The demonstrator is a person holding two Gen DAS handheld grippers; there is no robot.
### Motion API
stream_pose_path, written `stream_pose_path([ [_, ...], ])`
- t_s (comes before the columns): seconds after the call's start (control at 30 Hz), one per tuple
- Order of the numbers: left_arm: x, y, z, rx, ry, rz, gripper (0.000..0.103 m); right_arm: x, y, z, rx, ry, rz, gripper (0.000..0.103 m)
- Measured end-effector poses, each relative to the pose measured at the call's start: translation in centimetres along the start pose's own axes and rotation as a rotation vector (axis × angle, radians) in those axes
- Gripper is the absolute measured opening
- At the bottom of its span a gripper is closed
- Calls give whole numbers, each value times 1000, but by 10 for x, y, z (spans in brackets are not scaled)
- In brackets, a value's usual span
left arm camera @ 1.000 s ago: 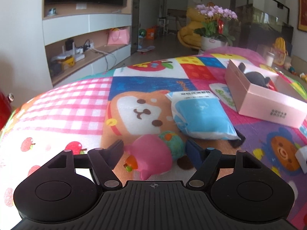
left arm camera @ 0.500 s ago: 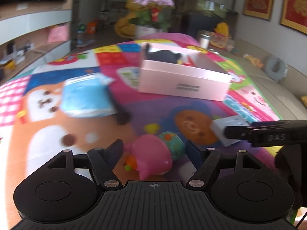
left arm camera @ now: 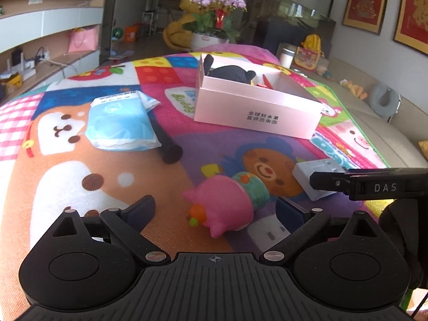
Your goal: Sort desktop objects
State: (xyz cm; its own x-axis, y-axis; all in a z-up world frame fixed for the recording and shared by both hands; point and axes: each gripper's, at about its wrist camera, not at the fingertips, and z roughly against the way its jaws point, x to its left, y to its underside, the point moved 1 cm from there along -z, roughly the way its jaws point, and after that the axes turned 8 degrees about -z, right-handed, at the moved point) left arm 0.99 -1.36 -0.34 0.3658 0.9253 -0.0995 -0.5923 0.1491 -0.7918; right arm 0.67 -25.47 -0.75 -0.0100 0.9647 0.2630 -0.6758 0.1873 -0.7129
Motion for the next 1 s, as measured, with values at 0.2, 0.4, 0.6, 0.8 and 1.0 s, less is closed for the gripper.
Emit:
stream_pose_path([
  [0.2,13,-44,2,-89,46,21,102,-1,-3,8,-19,-28,16,103],
  [0.4,11,-103,-51,-91,91,-97,103,1,-49,29,-196,-26,87,103],
  [0.6,15,-124,-105,-28,200,-33,103,-40,-136,-19,-117,-83,-265,103],
  [0.8,17,-116,-107,-34,239,-18,103,-66,-175,-91,125,-232,-501,103],
  [1.0,27,-105,-94,-66,210,19,103,-38,-182,-113,120,-231,-408,103],
])
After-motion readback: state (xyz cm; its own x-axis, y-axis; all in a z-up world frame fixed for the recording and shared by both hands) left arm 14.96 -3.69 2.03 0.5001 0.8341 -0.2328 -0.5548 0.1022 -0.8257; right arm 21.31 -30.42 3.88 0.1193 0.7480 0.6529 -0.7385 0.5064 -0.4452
